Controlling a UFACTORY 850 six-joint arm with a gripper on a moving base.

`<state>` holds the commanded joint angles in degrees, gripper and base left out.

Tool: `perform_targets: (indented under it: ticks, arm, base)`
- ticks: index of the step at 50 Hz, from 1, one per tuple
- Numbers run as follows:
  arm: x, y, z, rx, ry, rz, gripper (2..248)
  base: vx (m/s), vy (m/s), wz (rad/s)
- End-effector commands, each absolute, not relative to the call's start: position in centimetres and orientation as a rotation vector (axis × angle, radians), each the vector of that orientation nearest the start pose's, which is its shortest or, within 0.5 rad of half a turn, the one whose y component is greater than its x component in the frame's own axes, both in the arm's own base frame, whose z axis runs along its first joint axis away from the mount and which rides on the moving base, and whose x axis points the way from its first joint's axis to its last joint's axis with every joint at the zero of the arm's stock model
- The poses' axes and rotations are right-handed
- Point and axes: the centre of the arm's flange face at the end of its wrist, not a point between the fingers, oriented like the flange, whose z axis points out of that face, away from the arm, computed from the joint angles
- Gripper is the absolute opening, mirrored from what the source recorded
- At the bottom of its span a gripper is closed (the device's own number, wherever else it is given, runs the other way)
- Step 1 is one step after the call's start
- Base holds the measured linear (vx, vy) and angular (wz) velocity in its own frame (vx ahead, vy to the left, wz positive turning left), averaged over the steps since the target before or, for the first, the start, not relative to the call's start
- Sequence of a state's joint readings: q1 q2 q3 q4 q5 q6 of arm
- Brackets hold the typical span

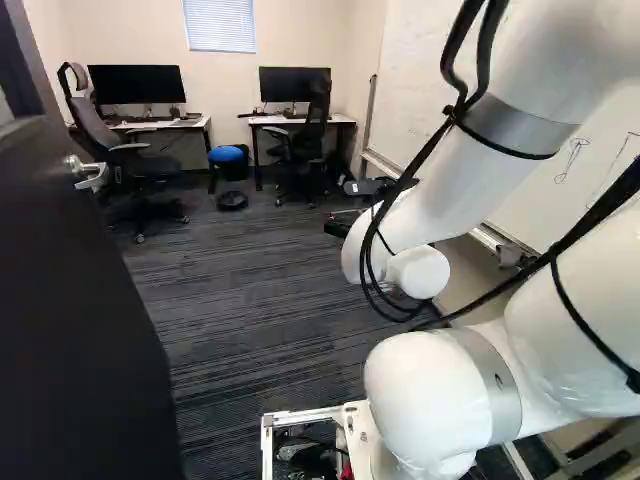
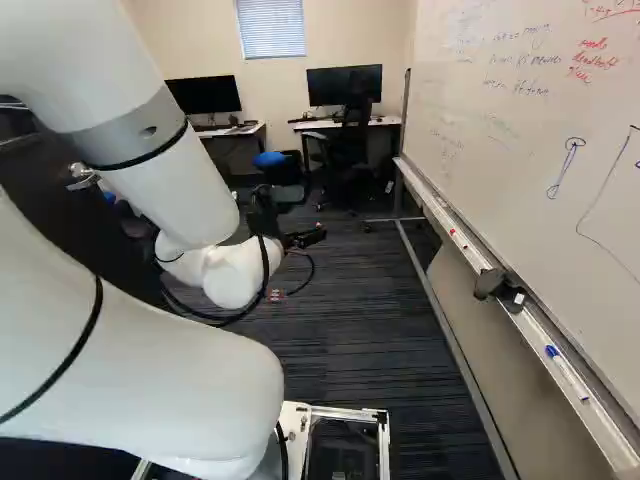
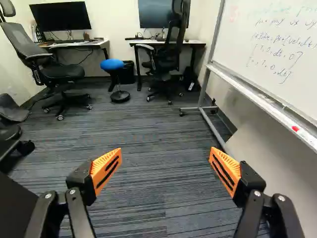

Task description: Open the door and move inside

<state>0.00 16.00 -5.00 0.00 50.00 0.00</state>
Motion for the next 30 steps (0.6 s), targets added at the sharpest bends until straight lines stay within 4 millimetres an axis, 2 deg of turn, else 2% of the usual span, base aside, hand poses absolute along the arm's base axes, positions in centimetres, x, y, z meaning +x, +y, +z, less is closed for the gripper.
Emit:
perform_targets:
  ticks: [30]
  arm:
    - [27.03, 0.0, 36.56, -2.558, 0.0, -1.824, 247]
  base:
    - [0.193, 0.0, -0.009]
